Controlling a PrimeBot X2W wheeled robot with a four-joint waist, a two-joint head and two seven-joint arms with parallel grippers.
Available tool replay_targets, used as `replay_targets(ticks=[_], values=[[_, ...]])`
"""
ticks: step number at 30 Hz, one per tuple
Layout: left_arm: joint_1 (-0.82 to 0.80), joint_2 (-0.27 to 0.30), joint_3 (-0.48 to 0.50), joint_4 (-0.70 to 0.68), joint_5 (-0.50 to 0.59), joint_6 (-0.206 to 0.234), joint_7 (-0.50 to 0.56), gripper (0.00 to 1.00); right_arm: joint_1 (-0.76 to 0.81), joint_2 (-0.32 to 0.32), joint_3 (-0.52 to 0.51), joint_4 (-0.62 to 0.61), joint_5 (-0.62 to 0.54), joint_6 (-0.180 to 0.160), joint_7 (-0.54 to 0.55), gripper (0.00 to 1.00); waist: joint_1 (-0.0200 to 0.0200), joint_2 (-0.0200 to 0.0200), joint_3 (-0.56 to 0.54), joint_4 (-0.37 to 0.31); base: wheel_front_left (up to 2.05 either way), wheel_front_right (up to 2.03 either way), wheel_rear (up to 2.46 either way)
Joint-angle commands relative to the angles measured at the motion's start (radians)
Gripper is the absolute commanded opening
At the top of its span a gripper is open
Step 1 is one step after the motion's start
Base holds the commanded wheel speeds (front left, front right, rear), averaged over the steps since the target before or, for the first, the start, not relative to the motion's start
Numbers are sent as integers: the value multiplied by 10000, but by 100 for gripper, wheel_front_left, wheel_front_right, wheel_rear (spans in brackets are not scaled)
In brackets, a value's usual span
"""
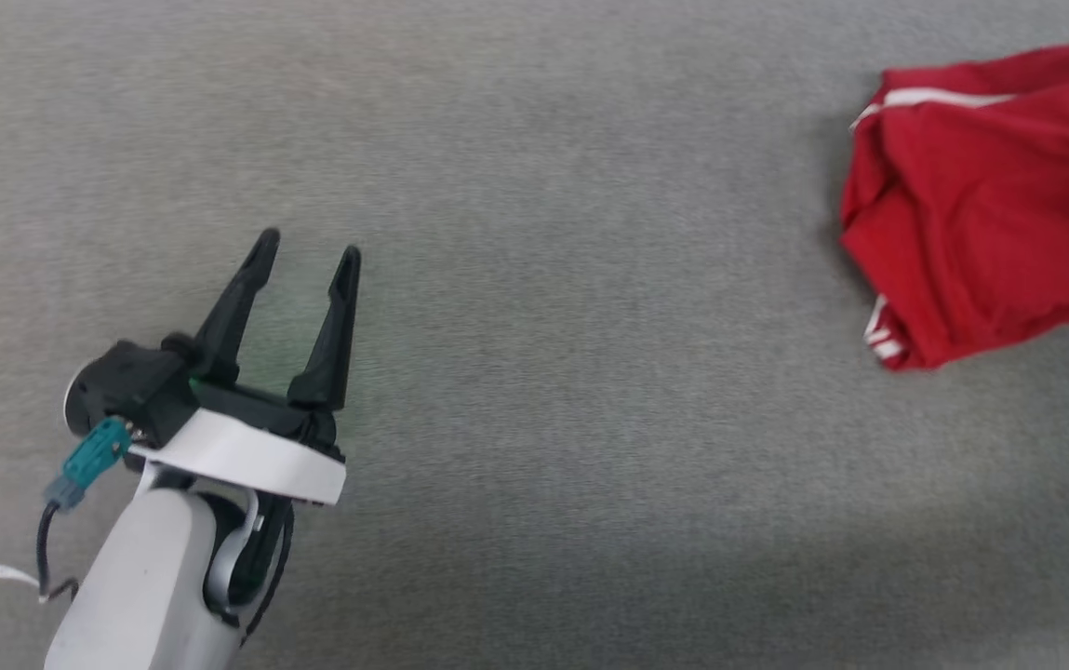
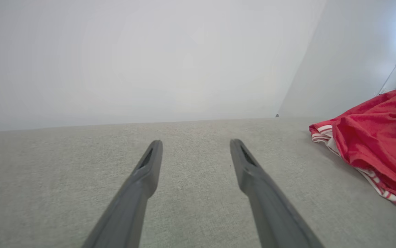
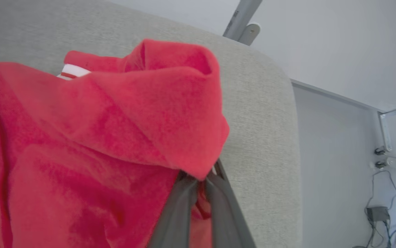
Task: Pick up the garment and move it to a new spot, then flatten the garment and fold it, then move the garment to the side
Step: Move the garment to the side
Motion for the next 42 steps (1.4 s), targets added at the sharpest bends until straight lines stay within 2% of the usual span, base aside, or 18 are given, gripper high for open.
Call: replay_targets(ticks=[1,17,20,27,36,37,39,40,41,42], values=[[-305,113,-183,-75,62,-30,-48,100,-308,10,-53,253,-306,-7,-356,0,0,0,202,-351,0,0,0],[-1857,530,-1953,-54,-39,-30,-48,100,-1607,101,-680,2493,-2483,-7,-2529,0,0,0,1081,-1162,0,0,0],[-2062,577,-2112,-62,-62,-30,-48,100,-1846,128,-1064,3092,-3088,-7,-2973,0,0,0,1262,-1153,0,0,0],[-2344,603,-2380,-48,-187,-30,-48,100,-2080,623,-1830,4427,-4189,-7,-3734,0,0,0,1553,-883,0,0,0],[-2414,623,-2370,-50,-258,-30,-48,100,-2647,1111,-2842,5725,-5150,-7,-4314,0,0,0,1729,-570,0,0,0],[-2385,596,-2285,-72,-298,-30,-48,100,-2728,1085,-2922,5821,-5272,-7,-4349,10,0,0,1728,-557,0,0,0],[-2291,573,-2166,-95,-303,-30,-48,100,-2831,1152,-3020,5990,-5424,-7,-4375,44,0,0,1691,-546,0,0,0],[-2232,598,-2106,-109,-306,-30,-48,100,-2930,1164,-3084,6012,-5511,-7,-4444,68,0,0,1661,-558,0,0,0],[-2160,608,-2025,-118,-334,-30,-48,100,-2992,1164,-3122,6073,-5585,-7,-4454,100,0,0,1625,-569,0,0,0],[-2093,614,-1947,-131,-359,-30,-48,100,-3035,1177,-3197,6149,-5565,-7,-4429,100,0,0,1589,-583,0,0,0]])
